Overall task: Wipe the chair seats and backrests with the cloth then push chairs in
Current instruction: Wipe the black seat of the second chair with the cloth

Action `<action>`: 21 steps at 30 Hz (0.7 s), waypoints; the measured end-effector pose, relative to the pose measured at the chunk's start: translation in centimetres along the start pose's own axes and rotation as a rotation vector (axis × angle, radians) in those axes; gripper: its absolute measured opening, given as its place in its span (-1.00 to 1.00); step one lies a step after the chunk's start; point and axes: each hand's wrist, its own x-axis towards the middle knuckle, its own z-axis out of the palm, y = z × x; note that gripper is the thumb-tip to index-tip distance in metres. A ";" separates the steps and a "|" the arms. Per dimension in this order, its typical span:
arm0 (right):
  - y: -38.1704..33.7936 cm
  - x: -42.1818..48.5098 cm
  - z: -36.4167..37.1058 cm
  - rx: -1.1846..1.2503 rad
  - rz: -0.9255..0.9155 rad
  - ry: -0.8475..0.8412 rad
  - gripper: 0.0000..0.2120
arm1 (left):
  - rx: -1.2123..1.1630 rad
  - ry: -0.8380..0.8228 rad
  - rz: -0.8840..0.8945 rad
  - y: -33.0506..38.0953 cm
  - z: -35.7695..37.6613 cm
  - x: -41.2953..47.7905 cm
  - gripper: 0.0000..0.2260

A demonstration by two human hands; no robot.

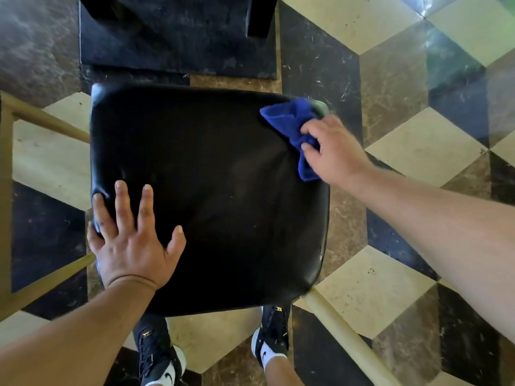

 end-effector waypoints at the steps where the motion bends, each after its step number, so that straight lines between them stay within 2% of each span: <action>1: -0.4 -1.5 0.4 -0.009 -0.040 -0.035 -0.79 | -0.001 0.001 -0.002 0.0 0.0 0.0 -0.16; 5: -1.8 -9.3 1.6 0.005 -0.239 -0.270 -0.83 | -0.006 -0.008 -0.012 0.0 0.0 0.0 -0.17; 9: -2.2 -15.7 2.8 -0.059 -0.460 -0.576 -0.82 | -0.013 -0.021 -0.019 0.3 -0.2 0.0 -0.18; 13: -1.9 -15.4 2.4 -0.134 -0.620 -0.701 -0.80 | -0.002 -0.007 -0.010 0.2 -0.3 -0.1 -0.17; 15: -2.1 -13.8 2.2 -0.166 -0.656 -0.680 -0.80 | 0.008 -0.022 -0.012 0.1 -0.5 0.0 -0.17; 17: -2.7 -11.6 1.8 -0.193 -0.614 -0.555 -0.80 | 0.016 -0.061 -0.017 0.4 -1.0 0.1 -0.17; 19: -4.1 -8.7 1.2 -0.156 -0.494 -0.377 -0.79 | 0.022 -0.118 -0.040 0.8 -1.8 0.1 -0.17; 21: -6.3 -5.2 0.5 -0.076 -0.298 -0.235 -0.75 | 0.020 -0.177 -0.048 1.1 -2.8 0.1 -0.16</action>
